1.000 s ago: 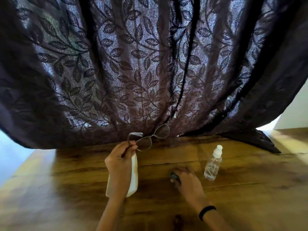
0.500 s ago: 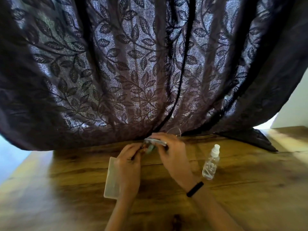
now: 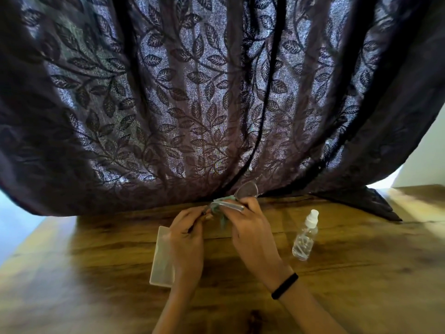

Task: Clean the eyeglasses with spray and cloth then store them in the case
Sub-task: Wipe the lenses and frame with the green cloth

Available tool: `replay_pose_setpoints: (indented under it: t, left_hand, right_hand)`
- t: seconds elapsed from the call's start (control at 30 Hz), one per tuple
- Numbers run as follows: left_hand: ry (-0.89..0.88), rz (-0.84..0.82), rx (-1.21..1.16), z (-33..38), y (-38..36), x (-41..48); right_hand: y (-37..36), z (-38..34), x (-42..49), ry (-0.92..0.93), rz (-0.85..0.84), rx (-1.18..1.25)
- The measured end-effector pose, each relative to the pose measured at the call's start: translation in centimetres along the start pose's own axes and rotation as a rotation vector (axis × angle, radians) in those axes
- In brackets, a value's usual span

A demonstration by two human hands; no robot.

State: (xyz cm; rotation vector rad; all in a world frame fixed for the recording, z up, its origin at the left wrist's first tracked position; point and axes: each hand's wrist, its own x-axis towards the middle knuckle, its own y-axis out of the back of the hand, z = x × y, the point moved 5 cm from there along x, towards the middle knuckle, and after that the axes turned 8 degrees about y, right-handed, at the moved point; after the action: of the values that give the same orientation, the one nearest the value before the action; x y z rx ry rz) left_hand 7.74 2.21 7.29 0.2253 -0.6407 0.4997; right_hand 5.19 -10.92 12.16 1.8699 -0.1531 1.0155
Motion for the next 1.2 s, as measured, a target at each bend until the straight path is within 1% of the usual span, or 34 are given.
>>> replay_pose_setpoints:
  t: [0.07,0.13,0.2,0.27,0.37,0.47,0.53,0.63,0.77,0.83,0.93,1.0,1.07,1.13,1.2]
  left_hand:
    - [0.026,0.023,-0.026,0.1,0.0,0.2]
    - [0.076,0.055,-0.054,0.1,0.4,0.6]
    - [0.08,0.058,-0.051,0.3,0.8,0.9]
    - [0.067,0.055,-0.039,0.4,1.0,0.9]
    - [0.047,0.075,-0.032,0.2,1.2,1.0]
    - [0.036,0.019,-0.018,0.5,0.8,1.1]
    - [0.034,0.002,-0.022,0.7,0.7,1.0]
    - [0.041,0.026,-0.031,0.9,0.8,1.0]
    - [0.006,0.069,-0.016,2.1,1.1,1.1]
    - [-0.005,0.091,-0.022,2.4,1.3,1.1]
    - [-0.001,0.108,-0.024,2.3,1.4,1.1]
    - [0.022,0.096,-0.033,2.0,1.3,1.0]
    - [0.003,0.078,-0.018,2.0,1.2,0.9]
    - [-0.031,0.057,0.007,2.0,1.3,0.9]
    - [-0.072,0.049,0.035,2.0,1.5,0.9]
  right_hand:
    - [-0.4,-0.3,0.2,-0.002,-0.012,0.135]
    - [-0.8,-0.5,0.3,0.036,-0.046,0.246]
    - [-0.9,-0.1,0.4,0.058,-0.083,0.316]
    - [-0.5,0.5,0.5,0.109,-0.101,0.302]
    - [0.4,0.6,0.2,0.189,-0.064,0.163]
    - [0.9,0.7,-0.1,0.123,0.011,0.011]
    - [0.7,0.5,-0.1,0.075,0.009,-0.036]
    - [0.3,-0.2,0.2,0.071,-0.044,-0.013]
    - [0.0,-0.8,0.5,0.113,-0.071,0.121]
    - [0.0,-0.9,0.4,0.141,-0.033,0.166]
    - [-0.2,-0.3,-0.1,0.123,0.049,0.212]
    - [-0.1,0.3,-0.6,0.102,0.111,0.178]
    - [0.1,1.0,-1.0,0.081,0.176,0.139]
    - [0.8,1.8,-1.3,0.039,0.257,0.154]
    - [1.9,3.1,-1.3,-0.051,0.354,0.196]
